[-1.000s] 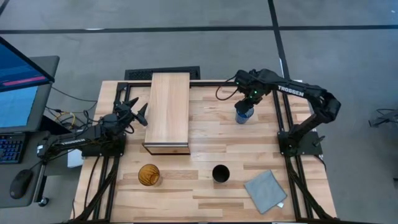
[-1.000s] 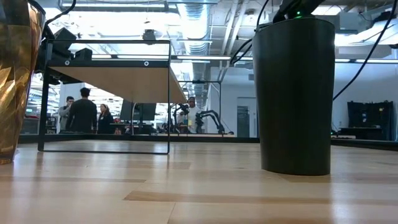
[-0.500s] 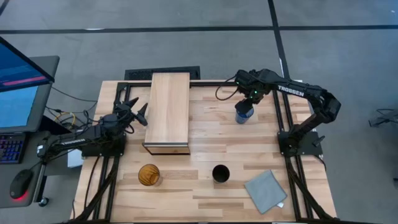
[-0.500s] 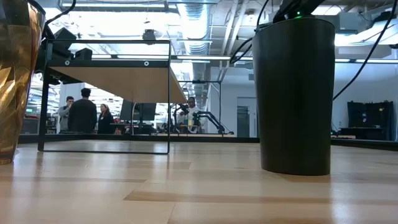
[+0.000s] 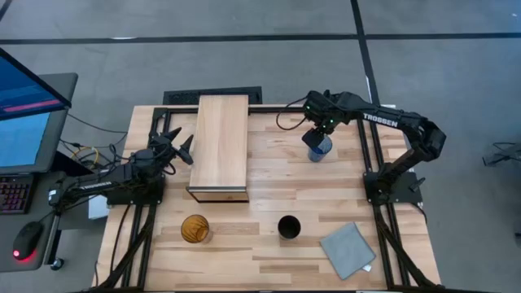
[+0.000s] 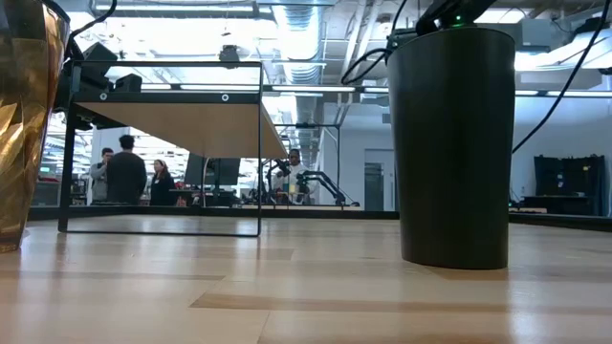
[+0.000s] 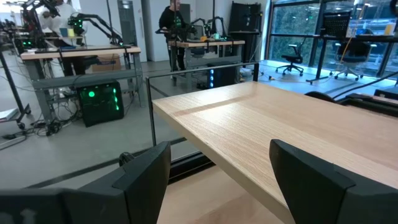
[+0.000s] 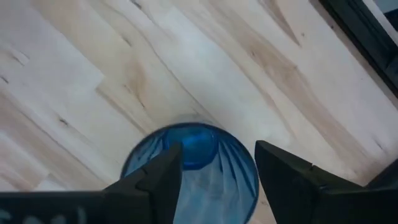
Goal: Stack small to large cups/mugs on shelf
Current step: Put the blue cup on the shelf
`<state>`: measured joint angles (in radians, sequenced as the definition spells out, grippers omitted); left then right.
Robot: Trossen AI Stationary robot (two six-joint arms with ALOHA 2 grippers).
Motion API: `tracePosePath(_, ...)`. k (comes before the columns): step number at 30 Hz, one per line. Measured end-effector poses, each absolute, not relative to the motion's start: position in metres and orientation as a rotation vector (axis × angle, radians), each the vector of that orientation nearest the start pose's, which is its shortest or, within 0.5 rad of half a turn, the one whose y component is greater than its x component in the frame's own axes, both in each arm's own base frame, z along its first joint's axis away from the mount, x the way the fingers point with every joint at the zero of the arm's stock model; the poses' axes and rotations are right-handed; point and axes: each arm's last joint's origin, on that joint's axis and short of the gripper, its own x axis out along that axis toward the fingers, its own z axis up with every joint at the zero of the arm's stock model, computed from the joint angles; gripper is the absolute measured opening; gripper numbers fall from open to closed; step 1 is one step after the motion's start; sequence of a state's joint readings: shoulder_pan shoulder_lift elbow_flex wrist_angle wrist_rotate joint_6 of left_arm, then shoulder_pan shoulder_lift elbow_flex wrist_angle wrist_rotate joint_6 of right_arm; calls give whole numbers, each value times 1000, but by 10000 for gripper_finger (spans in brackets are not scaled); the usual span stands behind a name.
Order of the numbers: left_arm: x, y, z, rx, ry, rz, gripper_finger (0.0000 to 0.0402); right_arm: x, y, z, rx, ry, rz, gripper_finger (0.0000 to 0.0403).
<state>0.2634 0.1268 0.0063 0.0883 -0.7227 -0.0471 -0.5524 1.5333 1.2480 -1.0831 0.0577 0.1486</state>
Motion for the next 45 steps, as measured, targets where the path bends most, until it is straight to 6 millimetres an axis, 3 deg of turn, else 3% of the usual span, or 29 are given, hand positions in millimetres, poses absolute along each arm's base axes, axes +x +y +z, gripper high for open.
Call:
tracePosePath(9,90,44,164,-36,9,987,265,222,-160,259,538,1377,-665,203)
tracePosePath(15,90,44,164,-30,12,987,265,210,-165,244,598,1418,-699,194)
tracePosePath(27,90,44,164,-27,14,987,265,211,-162,228,626,1390,-656,174)
tracePosePath(33,90,44,164,-27,14,987,265,214,-165,226,624,1373,-659,135)
tracePosePath(45,90,44,164,-27,14,987,265,230,-166,198,585,1492,-566,36)
